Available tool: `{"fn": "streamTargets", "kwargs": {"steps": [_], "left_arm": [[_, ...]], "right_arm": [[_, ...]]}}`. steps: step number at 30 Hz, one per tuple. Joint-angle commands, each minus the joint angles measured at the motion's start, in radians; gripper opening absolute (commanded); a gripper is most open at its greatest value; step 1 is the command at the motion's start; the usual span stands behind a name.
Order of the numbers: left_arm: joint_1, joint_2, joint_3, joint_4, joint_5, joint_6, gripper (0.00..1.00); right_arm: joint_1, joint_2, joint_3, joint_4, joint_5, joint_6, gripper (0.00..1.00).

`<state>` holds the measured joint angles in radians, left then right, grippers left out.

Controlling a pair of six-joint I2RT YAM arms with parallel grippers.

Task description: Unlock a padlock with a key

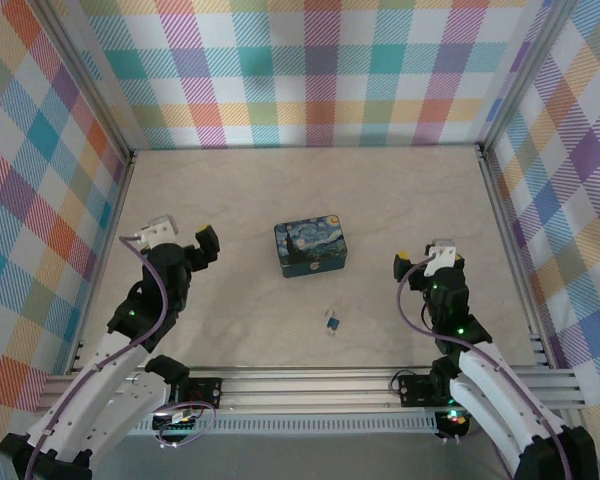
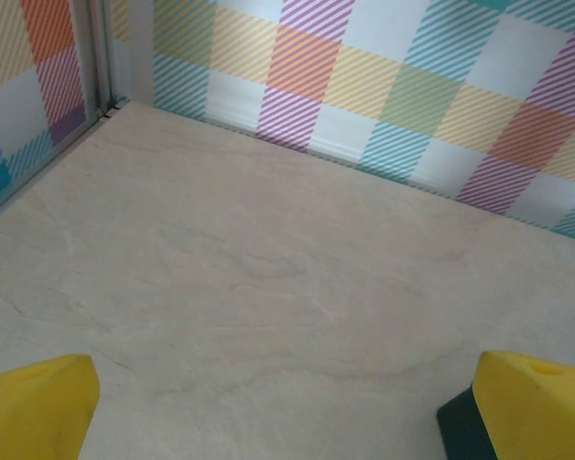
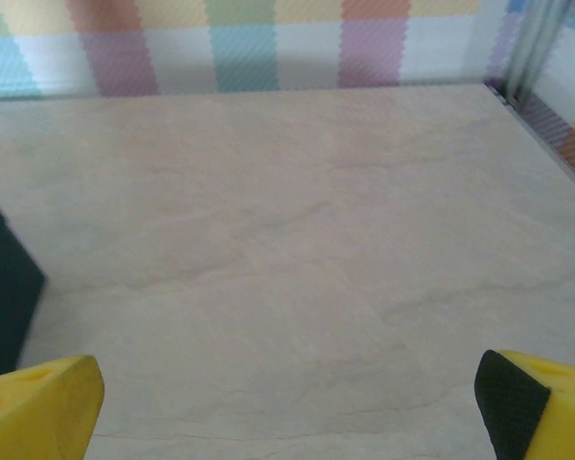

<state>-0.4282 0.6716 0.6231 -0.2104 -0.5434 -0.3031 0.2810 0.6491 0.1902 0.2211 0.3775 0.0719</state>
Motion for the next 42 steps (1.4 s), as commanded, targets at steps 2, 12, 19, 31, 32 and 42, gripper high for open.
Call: {"fn": "streamTargets", "kwargs": {"steps": [2,12,19,31,32,42], "left_arm": [[0.016,0.031,-0.007,0.082,-0.045,0.057,1.00],[0.016,0.173,-0.016,0.128,0.069,0.165,1.00],[0.035,0.263,-0.022,0.181,0.051,0.176,1.00],[0.136,0.403,-0.060,0.329,0.082,0.206,1.00],[0.147,0.409,-0.066,0.346,0.082,0.205,1.00],[0.219,0.526,-0.154,0.639,0.124,0.334,1.00]], "right_arm": [[-0.070,0.098,-0.033,0.223,-0.065,-0.025,1.00],[-0.216,0.405,-0.062,0.596,-0.222,0.006,1.00],[-0.258,0.625,-0.012,0.787,-0.327,-0.035,1.00],[-0.310,0.870,0.057,0.893,-0.400,-0.016,1.00],[-0.313,0.878,0.066,0.894,-0.395,-0.009,1.00],[-0.315,0.883,0.195,0.655,-0.419,-0.015,1.00]]}}
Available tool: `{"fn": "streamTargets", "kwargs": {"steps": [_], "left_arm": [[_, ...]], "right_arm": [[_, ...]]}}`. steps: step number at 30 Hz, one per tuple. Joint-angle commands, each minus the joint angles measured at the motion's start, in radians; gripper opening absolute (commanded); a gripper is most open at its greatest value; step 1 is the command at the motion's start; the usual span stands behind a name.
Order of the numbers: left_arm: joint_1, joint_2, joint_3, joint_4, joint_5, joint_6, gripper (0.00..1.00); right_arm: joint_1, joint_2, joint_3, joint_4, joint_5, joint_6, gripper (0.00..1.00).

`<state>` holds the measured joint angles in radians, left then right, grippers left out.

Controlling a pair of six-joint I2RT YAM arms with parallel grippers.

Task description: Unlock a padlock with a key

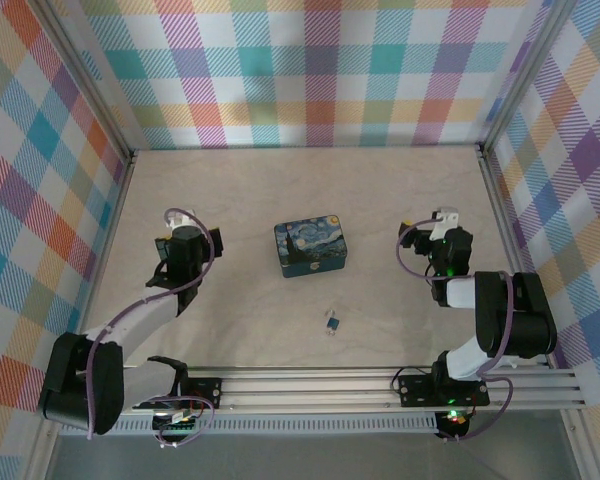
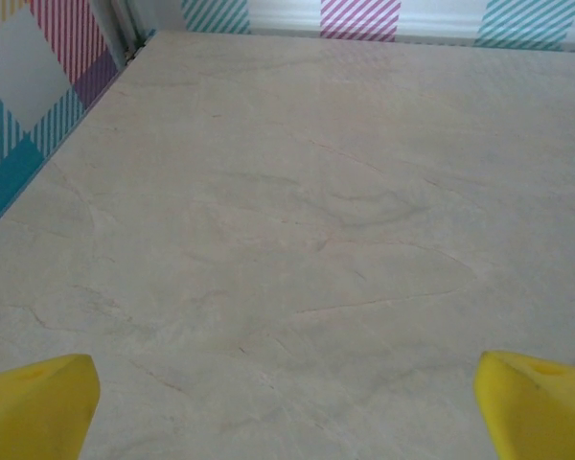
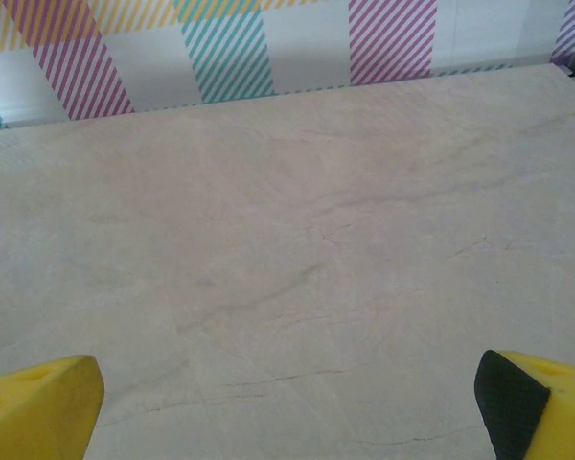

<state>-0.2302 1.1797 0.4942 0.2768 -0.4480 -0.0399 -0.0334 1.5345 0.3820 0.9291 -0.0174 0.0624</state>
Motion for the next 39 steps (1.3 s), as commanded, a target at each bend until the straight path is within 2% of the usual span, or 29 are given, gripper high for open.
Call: {"fn": "streamTargets", "kwargs": {"steps": [1,6,16,19,24,39], "left_arm": [[0.025,0.031,-0.034,0.184,0.044,0.084,1.00],[0.044,0.116,-0.101,0.389,0.141,0.115,1.00],[0.098,0.337,-0.198,0.725,0.215,0.084,1.00],[0.109,0.377,-0.170,0.718,0.215,0.075,1.00],[0.151,0.384,-0.084,0.550,0.264,0.044,1.00],[0.154,0.384,-0.085,0.550,0.268,0.044,1.00]], "right_arm": [[-0.001,-0.002,0.003,-0.055,-0.023,-0.006,1.00],[-0.001,-0.002,0.003,-0.054,-0.025,-0.006,1.00],[-0.002,-0.002,0.001,-0.053,-0.026,-0.006,1.00],[-0.002,-0.002,0.003,-0.054,-0.024,-0.006,1.00],[-0.002,-0.001,0.005,-0.055,-0.024,-0.006,1.00],[0.016,0.001,0.027,-0.094,-0.062,-0.048,1.00]]}}
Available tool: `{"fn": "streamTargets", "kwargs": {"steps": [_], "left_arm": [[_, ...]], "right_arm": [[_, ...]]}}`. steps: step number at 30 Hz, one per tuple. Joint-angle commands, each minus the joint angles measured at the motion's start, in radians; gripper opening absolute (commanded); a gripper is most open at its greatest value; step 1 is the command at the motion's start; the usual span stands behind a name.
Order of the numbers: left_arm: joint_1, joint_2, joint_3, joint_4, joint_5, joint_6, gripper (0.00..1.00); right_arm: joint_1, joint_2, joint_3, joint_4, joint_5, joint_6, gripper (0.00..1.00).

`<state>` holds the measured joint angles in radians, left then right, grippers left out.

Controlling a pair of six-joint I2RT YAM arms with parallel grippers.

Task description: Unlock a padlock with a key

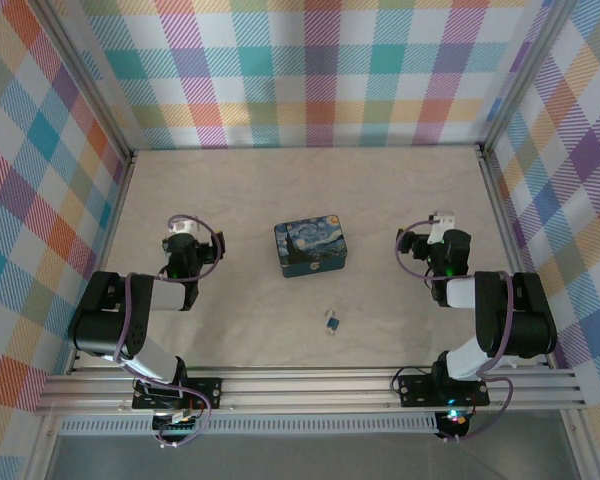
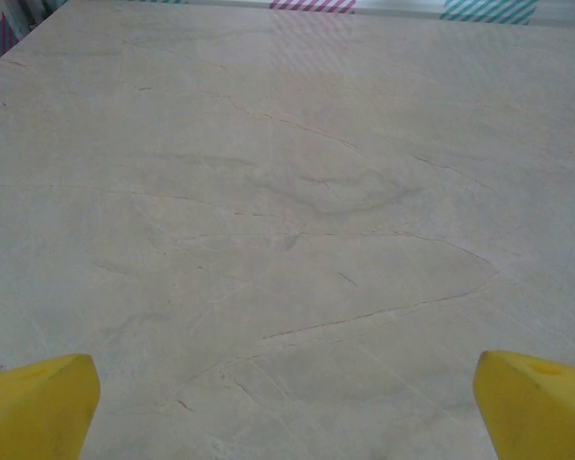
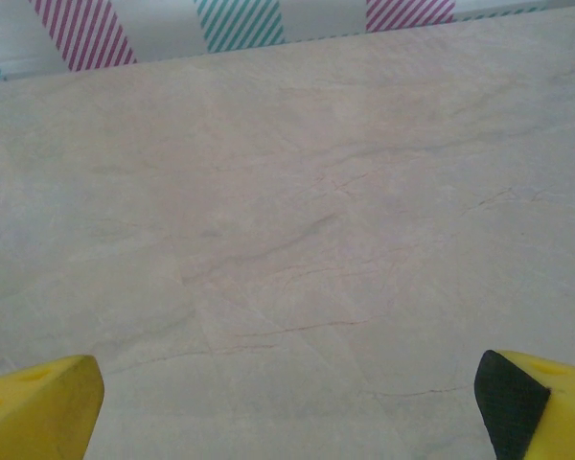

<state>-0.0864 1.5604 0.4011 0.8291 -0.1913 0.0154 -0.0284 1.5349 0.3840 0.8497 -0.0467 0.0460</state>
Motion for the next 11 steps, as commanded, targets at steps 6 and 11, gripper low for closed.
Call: {"fn": "streamTargets", "kwargs": {"steps": [6,11], "left_arm": [[0.010,0.003,0.008,-0.002,0.011,-0.011,1.00],[0.009,0.004,0.007,-0.002,0.011,-0.011,1.00]], "right_arm": [[0.014,0.003,0.032,-0.023,-0.027,-0.033,1.00],[0.016,0.002,0.029,-0.022,-0.027,-0.032,1.00]]}}
